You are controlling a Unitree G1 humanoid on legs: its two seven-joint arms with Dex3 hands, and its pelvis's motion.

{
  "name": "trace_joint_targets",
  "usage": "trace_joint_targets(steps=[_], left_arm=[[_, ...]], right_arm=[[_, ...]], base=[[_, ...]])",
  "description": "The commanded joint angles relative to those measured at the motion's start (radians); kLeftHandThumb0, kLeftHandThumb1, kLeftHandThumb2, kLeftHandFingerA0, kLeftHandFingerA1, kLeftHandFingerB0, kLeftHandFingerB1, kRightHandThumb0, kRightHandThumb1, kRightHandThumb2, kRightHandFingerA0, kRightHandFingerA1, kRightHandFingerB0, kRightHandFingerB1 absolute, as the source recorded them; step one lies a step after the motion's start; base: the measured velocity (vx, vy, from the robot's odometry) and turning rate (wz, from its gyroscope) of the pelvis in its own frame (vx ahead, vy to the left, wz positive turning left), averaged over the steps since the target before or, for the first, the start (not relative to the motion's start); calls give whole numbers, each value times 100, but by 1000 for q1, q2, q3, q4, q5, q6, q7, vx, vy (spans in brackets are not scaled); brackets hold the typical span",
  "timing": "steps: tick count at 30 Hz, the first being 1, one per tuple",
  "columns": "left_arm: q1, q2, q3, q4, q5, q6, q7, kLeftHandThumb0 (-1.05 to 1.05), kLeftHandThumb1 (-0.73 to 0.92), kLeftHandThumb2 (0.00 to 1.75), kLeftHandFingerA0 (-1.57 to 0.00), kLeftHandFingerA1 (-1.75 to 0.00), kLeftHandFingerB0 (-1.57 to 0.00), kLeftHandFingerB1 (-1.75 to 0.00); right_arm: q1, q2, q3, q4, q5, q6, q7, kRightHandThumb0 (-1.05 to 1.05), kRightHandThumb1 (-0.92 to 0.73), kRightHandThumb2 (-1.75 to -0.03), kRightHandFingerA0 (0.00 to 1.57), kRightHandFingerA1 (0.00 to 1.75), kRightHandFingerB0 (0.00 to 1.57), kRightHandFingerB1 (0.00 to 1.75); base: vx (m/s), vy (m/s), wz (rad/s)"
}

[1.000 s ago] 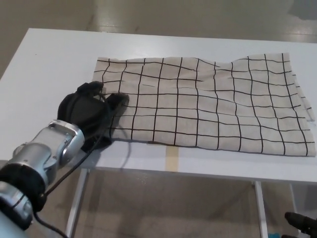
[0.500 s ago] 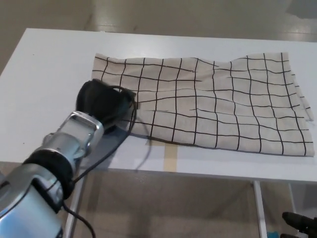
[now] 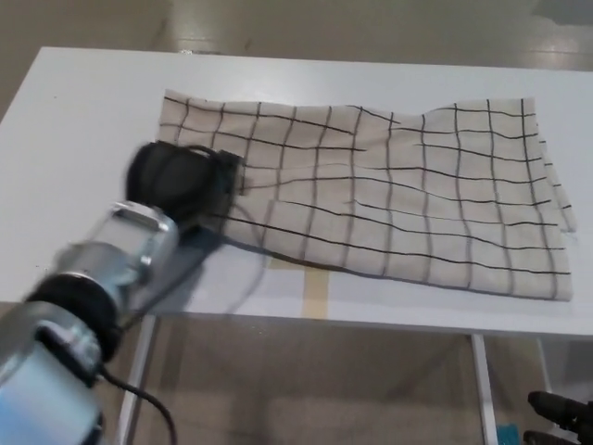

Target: Use the left hand to fold a white towel with checkered patterns in half.

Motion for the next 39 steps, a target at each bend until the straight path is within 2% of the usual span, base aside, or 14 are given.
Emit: trace_joint_targets(steps=[1, 10, 11, 16, 18, 25, 26, 27, 28, 32, 33, 36, 37, 39], left_arm=[[-51, 111, 87, 14, -64, -100, 95, -19, 66, 54, -75, -175, -53, -175], [-146, 231, 130, 49, -50, -77, 69, -20, 66, 57, -77, -175, -56, -171], [-152, 240, 134, 44, -51, -84, 75, -30, 49, 79, -112, -144, -88, -130], [-167, 250, 135, 33, -40, -111, 114, -29, 49, 79, -111, -143, -88, -130], [-173, 247, 125, 28, -24, -118, 142, -21, 66, 57, -77, -175, -56, -172], [-224, 211, 86, -6, -1, -143, 130, -21, 66, 56, -79, -175, -57, -173], [-234, 203, 78, -21, 6, -149, 128, -27, 61, 58, -81, -175, -104, -78], [-251, 186, 65, -56, 19, -157, 132, -34, 46, 79, -114, -142, -92, -122], [-263, 170, 54, -84, 31, -154, 145, -29, 58, 57, -79, -175, -66, -162], [-287, 139, 42, -141, 39, -156, 156, -31, 55, 55, -83, -175, -82, -139], [-298, 118, 44, -176, 37, -165, 157, -31, 38, 75, -121, -145, -97, -130], [-310, 72, 44, -254, 42, -164, 173, -26, 55, 57, -90, -175, -87, -140], [-313, 65, 44, -275, 45, -163, 170, -27, 44, 84, -122, -137, -101, -99], [-316, 49, 41, -320, 58, -160, 175, -29, 36, 75, -121, -143, -103, -132]], right_arm=[[-6, 2, -10, 15, 24, -10, 7, -26, -67, -60, 59, 66, 71, 59], [0, 38, -29, 11, 76, 2, 22, -22, -69, -61, 61, 69, 74, 59], [5, 38, -33, 5, 84, 8, 27, -21, -69, -60, 62, 69, 74, 59], [8, 35, -34, -17, 96, 43, 39, -22, -70, -60, 63, 71, 74, 58], [11, 34, -33, -21, 96, 45, 44, -23, -71, -61, 63, 71, 74, 58], [15, 35, -35, -18, 89, 33, 37, -22, -70, -60, 63, 71, 74, 59], [14, 34, -35, -17, 88, 32, 37, -23, -71, -61, 63, 71, 74, 58], [13, 33, -33, -17, 89, 32, 40, -22, -70, -60, 63, 71, 74, 58], [12, 33, -32, -20, 90, 36, 42, -22, -70, -60, 63, 71, 74, 58], [10, 34, -32, -30, 92, 44, 41, -23, -71, -61, 63, 71, 74, 58], [10, 37, -33, -31, 99, 41, 45, -23, -71, -61, 64, 70, 74, 58], [12, 41, -36, -33, 111, 35, 53, -22, -71, -61, 65, 70, 74, 58], [11, 40, -36, -34, 112, 35, 54, -23, -71, -61, 65, 70, 74, 58], [8, 40, -34, -39, 112, 39, 56, -23, -71, -61, 65, 70, 74, 58]], base=[[0, 0, 0], [0, 0, 0], [0, 0, 0], [0, 0, 0], [0, 0, 0], [0, 0, 0], [0, 0, 0], [0, 0, 0], [0, 0, 0], [0, 0, 0], [0, 0, 0], [0, 0, 0], [0, 0, 0], [0, 0, 0]])
